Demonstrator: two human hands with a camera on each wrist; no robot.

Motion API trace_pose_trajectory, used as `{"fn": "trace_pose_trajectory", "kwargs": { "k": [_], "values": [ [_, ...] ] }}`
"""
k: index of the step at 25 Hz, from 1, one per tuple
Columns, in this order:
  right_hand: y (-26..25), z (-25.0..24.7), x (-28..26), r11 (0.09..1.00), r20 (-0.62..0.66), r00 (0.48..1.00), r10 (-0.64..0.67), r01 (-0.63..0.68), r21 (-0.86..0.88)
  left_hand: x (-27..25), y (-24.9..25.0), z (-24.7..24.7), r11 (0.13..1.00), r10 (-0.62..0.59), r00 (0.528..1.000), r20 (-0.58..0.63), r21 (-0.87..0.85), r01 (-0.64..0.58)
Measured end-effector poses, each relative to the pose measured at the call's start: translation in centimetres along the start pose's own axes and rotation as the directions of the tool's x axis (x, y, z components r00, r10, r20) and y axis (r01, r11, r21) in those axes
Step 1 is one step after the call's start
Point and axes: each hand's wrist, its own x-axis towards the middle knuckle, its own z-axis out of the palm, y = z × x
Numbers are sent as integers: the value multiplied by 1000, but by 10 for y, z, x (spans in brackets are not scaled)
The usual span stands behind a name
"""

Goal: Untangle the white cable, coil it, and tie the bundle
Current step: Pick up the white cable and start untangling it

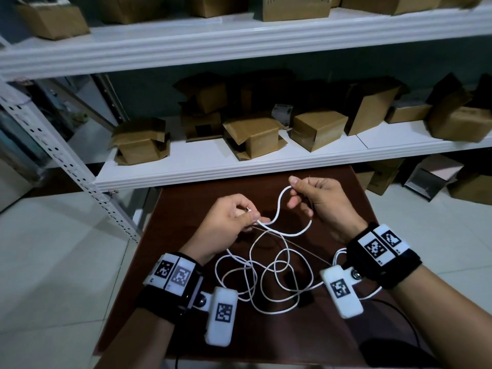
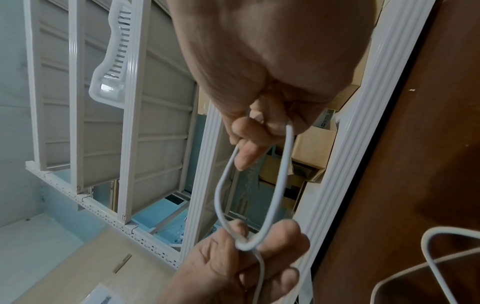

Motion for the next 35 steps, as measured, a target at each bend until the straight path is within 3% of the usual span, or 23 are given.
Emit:
{"fn": "trace_pose_trajectory", "kwargs": {
  "k": [5, 9, 14, 17, 20, 22, 25, 30, 35],
  "values": [
    [5, 7, -6, 1000, 18, 1000, 2, -2, -4, -4, 13, 11, 984, 35, 995, 92, -178, -18],
    [8, 8, -6, 999, 8, 999, -42, 42, -7, -5, 11, 14, 998, -26, 982, 188, -51, 36],
    [6, 8, -7, 999, -18, 1000, -8, 8, 42, 1, 2, 13, 999, -26, 999, -21, 31, 27],
    [11, 9, -4, 983, 19, 988, 152, -153, 102, 3, 4, 11, 997, 44, 974, -224, -49, -56],
    [13, 11, -6, 945, 103, 949, 297, -308, 107, 4, 5, 9, 988, 70, 937, -343, -104, -112],
    [13, 15, -10, 950, 157, 955, 253, -276, 146, 5, 3, 7, 985, 40, 927, -374, -141, -99],
    [15, 20, -14, 963, 99, 983, 152, -170, 210, 3, 3, 9, 984, -34, 956, -292, -178, -19],
    [17, 18, -18, 992, 97, 992, 76, -85, 95, 2, 0, 10, 999, 52, 988, -145, -8, -54],
    [17, 24, -22, 985, 90, 995, 53, -67, 161, 1, -4, 10, 968, 135, 970, -203, 235, -86]
  ]
}}
